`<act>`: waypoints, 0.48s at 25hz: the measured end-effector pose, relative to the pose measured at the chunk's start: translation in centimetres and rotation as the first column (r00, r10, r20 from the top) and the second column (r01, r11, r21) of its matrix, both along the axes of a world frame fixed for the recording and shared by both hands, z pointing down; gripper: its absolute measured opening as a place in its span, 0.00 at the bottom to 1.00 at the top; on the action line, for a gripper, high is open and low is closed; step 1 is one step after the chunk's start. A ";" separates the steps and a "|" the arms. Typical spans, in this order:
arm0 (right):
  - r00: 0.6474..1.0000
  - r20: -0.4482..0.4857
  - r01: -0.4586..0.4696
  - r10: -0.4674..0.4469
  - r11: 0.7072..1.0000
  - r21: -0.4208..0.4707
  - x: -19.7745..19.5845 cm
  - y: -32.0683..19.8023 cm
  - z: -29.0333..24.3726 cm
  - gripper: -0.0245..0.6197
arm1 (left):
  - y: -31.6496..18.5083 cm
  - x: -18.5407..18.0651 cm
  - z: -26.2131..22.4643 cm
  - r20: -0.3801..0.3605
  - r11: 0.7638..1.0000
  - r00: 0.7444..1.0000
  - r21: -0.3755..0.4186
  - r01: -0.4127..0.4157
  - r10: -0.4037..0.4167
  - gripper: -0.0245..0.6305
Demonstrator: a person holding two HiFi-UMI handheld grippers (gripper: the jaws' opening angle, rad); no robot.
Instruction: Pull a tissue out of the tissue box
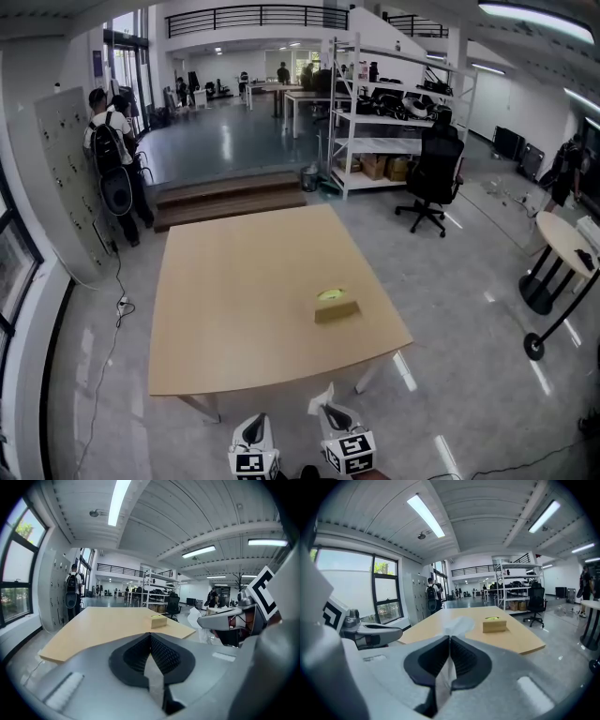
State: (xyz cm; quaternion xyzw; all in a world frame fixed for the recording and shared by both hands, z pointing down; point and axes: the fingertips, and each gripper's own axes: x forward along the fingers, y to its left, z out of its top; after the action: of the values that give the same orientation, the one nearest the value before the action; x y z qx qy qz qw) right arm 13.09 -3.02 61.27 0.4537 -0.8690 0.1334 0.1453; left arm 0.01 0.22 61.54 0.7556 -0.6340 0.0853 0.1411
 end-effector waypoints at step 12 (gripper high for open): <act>1.000 -0.022 -0.004 0.004 1.000 0.010 1.3 2.9 0.8 0.04 | 2.3 1.3 1.0 -0.021 1.000 1.000 -0.006 0.000 0.000 0.07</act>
State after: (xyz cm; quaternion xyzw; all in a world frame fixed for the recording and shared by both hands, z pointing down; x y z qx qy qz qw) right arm 14.35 -0.08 62.02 0.4575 -0.8671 0.1245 0.1526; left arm 1.27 2.53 62.53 0.7560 -0.6322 0.0792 0.1501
